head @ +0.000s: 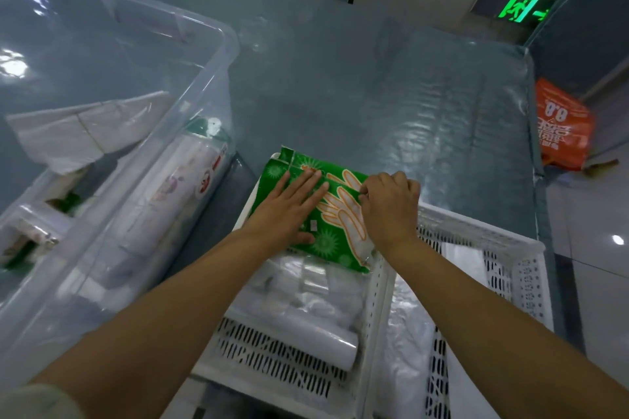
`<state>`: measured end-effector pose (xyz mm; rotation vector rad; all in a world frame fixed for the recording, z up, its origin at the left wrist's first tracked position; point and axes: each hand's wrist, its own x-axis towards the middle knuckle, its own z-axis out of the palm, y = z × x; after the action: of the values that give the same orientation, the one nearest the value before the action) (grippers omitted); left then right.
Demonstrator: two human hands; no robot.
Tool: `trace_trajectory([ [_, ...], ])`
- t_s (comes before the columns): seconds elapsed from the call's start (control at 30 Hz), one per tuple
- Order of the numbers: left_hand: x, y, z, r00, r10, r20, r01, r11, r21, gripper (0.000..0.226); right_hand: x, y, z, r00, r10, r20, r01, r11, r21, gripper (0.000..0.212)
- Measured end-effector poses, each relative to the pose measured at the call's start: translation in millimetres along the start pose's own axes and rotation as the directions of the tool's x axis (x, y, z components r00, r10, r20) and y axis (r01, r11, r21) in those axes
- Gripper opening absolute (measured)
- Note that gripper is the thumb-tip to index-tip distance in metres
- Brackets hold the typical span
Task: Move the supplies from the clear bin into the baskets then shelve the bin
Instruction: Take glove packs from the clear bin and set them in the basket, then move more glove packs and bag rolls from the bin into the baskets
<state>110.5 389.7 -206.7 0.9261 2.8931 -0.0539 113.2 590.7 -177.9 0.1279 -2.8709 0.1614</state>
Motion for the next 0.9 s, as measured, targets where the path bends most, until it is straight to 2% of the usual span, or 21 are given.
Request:
trace_trajectory([
  [0.13, 2, 0, -7, 0.999, 0.013, 0.045, -0.01, 0.997, -0.072, 0.102, -5, 3, 0, 0.998, 0.024, 0.054, -0.024, 1.0, 0.003, 0.005],
  [0.23, -6, 6, -25, 0.997, -0.032, 0.064, 0.036, 0.997, -0.062, 0.095, -6, 5, -10, 0.999, 0.023, 0.048, -0.026, 0.998, 0.061, 0.008],
  [0.33, -22, 10, -63, 0.997, -0.072, -0.041, 0.07, 0.996, -0.063, 0.073, -4, 0, -33, 1.0, -0.023, -0.002, 0.023, 0.994, 0.104, 0.006],
  [0.5, -79, -10, -154, 0.956, -0.178, -0.235, 0.133, 0.972, -0.194, 0.039, 5, -43, -82, 0.975, -0.139, -0.174, 0.183, 0.945, 0.269, 0.007],
  [0.57, -115, -32, -183, 0.927, -0.198, -0.318, 0.14, 0.971, -0.195, 0.032, 10, -68, -101, 0.946, -0.184, -0.267, 0.267, 0.909, 0.32, 0.006],
  [0.63, -151, -61, -202, 0.905, -0.249, -0.345, 0.184, 0.96, -0.211, 0.027, 15, -100, -118, 0.924, -0.213, -0.317, 0.329, 0.866, 0.376, 0.012],
  [0.8, -215, -161, -207, 0.87, -0.406, -0.278, 0.362, 0.911, -0.199, 0.021, 32, -201, -144, 0.867, -0.311, -0.389, 0.475, 0.753, 0.456, 0.008],
  [0.9, -243, -224, -194, 0.877, -0.437, -0.201, 0.413, 0.898, -0.149, 0.022, 51, -268, -144, 0.851, -0.39, -0.351, 0.519, 0.722, 0.457, 0.006],
])
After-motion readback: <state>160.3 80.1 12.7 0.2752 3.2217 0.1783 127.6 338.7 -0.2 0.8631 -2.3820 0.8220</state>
